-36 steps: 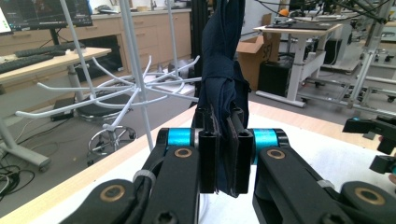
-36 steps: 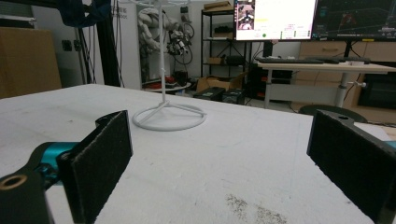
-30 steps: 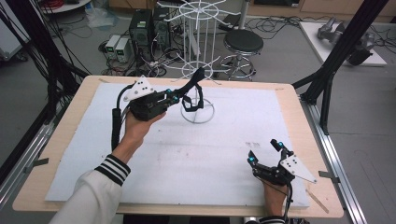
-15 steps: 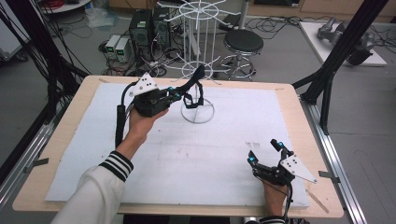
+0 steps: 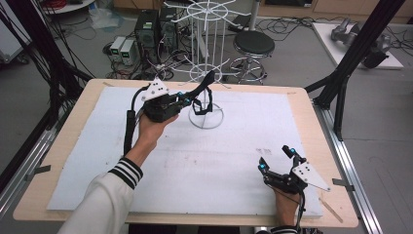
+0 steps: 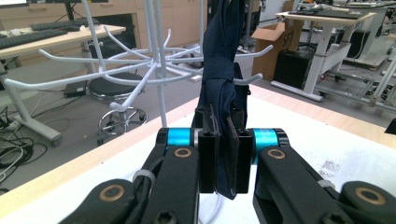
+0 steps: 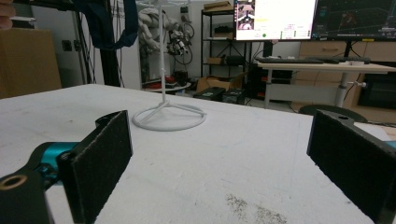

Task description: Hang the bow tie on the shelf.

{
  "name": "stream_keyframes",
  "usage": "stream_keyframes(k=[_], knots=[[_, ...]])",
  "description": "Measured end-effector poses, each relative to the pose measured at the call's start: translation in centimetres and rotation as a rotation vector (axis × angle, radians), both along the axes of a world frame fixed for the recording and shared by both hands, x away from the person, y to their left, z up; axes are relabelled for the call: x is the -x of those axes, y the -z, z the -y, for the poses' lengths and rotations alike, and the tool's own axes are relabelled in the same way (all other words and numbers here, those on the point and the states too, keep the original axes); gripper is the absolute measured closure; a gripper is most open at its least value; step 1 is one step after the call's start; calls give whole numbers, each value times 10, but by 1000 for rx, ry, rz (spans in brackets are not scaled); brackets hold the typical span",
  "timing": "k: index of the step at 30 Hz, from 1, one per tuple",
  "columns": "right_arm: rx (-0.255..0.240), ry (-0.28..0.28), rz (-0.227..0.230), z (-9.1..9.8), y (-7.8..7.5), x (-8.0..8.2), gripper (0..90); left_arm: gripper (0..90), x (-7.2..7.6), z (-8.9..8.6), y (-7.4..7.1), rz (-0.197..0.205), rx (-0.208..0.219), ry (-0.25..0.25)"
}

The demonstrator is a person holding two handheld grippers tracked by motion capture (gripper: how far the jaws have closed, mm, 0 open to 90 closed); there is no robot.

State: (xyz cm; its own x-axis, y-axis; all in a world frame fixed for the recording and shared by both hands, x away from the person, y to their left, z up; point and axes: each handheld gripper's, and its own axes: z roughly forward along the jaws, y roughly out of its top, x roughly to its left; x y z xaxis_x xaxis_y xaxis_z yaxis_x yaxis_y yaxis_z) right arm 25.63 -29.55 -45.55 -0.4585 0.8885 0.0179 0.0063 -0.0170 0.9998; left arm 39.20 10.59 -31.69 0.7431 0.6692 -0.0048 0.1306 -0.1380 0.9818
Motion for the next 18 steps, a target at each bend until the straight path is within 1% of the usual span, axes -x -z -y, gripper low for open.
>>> stream_keyframes(k=[8,13,16,18], knots=[[3,1,3,0,0,0,58,842,-2,0,5,-10,5,-6],[3,1,2,0,0,0,57,831,-1,0,6,-11,-4,-2],[4,0,4,0,0,0,57,827,-1,-2,8,-18,-1,3],[2,-1,2,0,0,0,58,805,-2,-3,9,-23,-2,10]])
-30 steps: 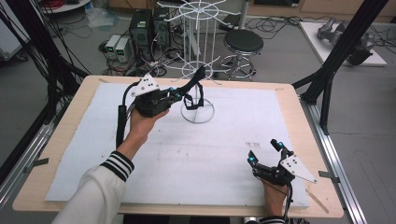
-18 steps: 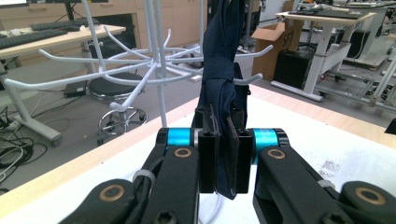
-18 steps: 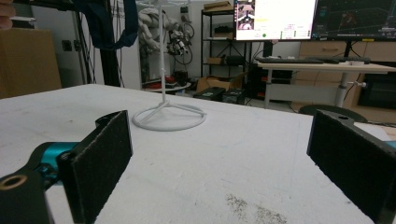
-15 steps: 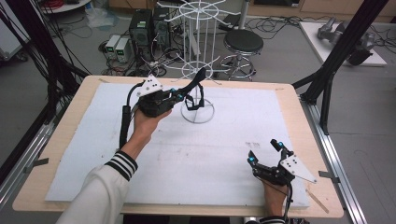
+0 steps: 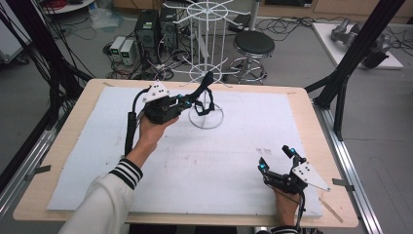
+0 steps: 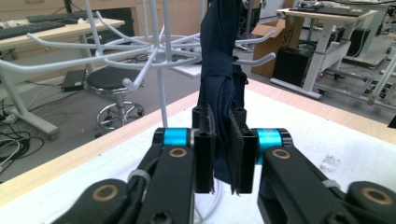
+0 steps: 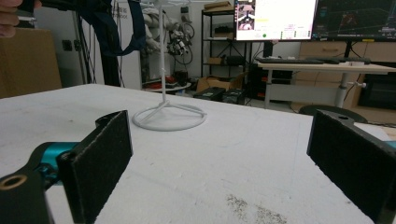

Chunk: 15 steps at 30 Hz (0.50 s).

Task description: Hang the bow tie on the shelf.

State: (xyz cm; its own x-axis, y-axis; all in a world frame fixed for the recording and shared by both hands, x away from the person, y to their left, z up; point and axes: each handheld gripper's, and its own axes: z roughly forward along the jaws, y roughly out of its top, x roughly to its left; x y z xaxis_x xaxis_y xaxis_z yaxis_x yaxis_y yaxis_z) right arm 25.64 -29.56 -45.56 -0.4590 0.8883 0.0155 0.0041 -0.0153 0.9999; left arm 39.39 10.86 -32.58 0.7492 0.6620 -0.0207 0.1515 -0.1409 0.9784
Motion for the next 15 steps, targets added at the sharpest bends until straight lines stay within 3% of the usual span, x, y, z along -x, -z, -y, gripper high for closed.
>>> stream_keyframes(k=[5,9,10,15], knots=[[1,0,-1,0,0,0,58,627,-1,-4,4,0,-13,-29],[4,-1,0,0,0,0,57,338,-1,-10,10,22,0,-23],[6,-1,4,0,0,0,58,223,-1,-13,11,22,6,-16],[2,-1,2,0,0,0,58,167,11,-29,19,40,20,6]])
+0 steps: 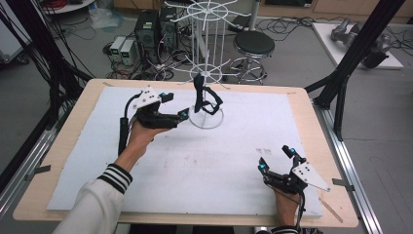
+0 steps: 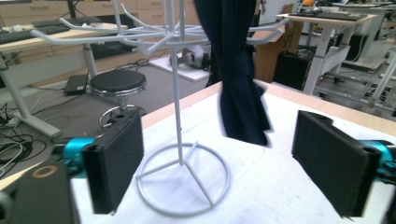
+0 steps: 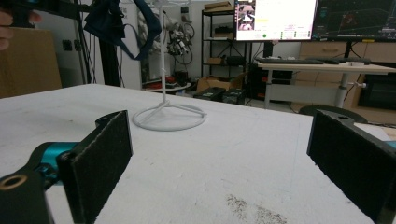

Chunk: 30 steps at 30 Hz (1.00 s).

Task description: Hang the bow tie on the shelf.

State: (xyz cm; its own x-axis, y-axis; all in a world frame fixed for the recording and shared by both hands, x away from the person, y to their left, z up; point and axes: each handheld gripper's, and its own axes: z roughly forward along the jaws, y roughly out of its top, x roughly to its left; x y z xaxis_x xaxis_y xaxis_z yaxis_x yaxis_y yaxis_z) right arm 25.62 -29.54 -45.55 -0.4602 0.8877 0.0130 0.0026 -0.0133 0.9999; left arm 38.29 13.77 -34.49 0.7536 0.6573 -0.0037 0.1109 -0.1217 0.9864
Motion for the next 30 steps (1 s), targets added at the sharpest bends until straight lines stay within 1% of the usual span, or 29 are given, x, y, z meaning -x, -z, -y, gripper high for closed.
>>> stream_keyframes(k=[1,2,4,5,7,9,10,11,13,14,15,16,19,21,22,24,26,28,30], knots=[[2,0,2,0,0,0,58,166,4,-3,2,10,-7,7],[0,0,1,0,0,0,58,163,11,-9,7,30,-12,4],[3,0,3,0,0,0,58,153,25,-21,17,64,-1,-4],[2,1,1,0,0,0,58,153,31,-28,22,69,5,-4],[7,3,5,0,0,0,58,153,43,-42,31,77,-4,-16],[5,2,4,0,0,0,57,153,55,-59,39,97,3,-19],[5,2,4,-1,0,0,58,153,59,-65,42,110,4,-25],[6,3,4,-1,0,0,58,153,65,-76,47,123,11,-40],[7,2,4,-1,0,0,58,153,72,-92,53,124,25,-56],[6,2,4,-1,0,0,57,153,77,-102,58,118,39,-69],[6,4,7,0,0,0,57,153,79,-108,60,117,48,-73],[5,2,4,-1,0,0,58,153,84,-117,64,122,63,-85],[6,3,4,-1,0,0,58,151,94,-136,72,156,71,-107],[6,3,4,-1,0,0,58,151,99,-146,77,173,81,-127],[6,3,5,-1,0,0,58,151,102,-151,80,179,94,-137],[6,3,4,-1,0,0,58,151,106,-159,86,183,115,-160],[5,3,4,-1,0,0,57,151,110,-165,91,200,128,-183],[7,4,4,-1,0,0,57,151,112,-168,96,198,144,-194],[6,4,5,-1,0,0,57,150,113,-169,102,192,148,-209]])
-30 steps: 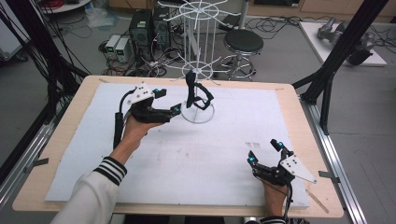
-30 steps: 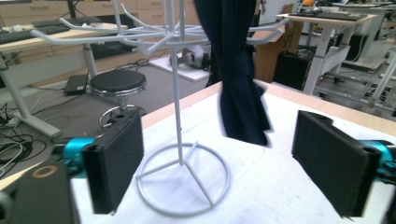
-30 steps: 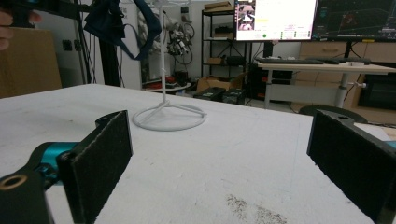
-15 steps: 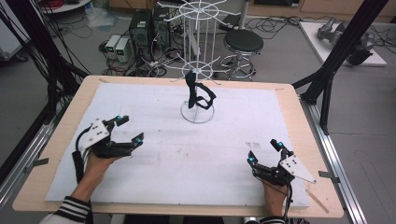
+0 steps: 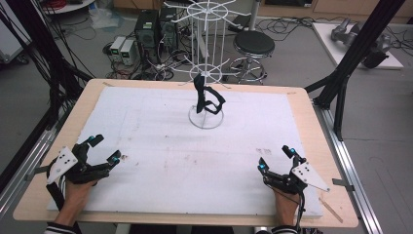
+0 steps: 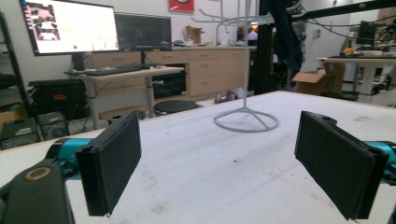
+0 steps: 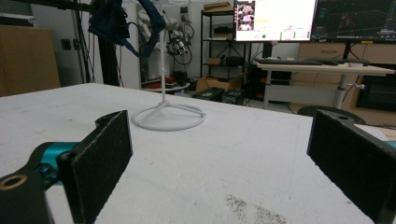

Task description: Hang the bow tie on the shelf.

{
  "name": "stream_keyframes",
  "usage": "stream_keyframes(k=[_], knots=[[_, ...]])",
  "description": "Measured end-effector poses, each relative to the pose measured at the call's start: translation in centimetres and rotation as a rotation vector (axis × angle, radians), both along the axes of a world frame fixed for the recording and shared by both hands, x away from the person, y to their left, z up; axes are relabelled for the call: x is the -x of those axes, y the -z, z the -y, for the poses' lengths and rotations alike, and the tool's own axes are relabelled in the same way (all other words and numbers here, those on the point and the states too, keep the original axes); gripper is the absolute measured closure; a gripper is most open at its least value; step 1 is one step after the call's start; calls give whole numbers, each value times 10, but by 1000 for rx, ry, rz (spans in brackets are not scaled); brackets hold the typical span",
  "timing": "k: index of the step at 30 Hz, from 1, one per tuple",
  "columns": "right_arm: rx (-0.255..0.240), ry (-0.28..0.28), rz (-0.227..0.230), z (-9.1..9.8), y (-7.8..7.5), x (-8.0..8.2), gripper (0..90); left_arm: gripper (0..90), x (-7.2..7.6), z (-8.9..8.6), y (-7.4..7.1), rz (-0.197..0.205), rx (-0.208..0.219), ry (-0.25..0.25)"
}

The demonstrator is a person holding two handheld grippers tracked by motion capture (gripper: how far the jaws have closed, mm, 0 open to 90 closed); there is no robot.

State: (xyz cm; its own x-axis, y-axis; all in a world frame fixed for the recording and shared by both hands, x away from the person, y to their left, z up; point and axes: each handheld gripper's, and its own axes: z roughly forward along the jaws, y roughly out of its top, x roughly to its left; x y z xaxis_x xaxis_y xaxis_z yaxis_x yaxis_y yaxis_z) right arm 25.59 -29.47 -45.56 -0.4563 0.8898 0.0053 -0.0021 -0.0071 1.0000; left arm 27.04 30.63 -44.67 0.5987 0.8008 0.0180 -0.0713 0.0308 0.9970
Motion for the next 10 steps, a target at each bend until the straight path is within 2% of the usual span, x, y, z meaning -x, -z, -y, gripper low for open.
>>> stream_keyframes(k=[1,3,5,10], knots=[[1,-1,-1,0,0,0,57,150,0,0,3,-1,8,1],[3,-2,1,0,0,0,57,148,-2,1,8,-20,-5,-1],[4,-2,5,0,0,0,57,149,-3,2,9,-31,-9,-18],[5,0,6,0,0,0,57,150,-3,2,9,-34,-11,-23]])
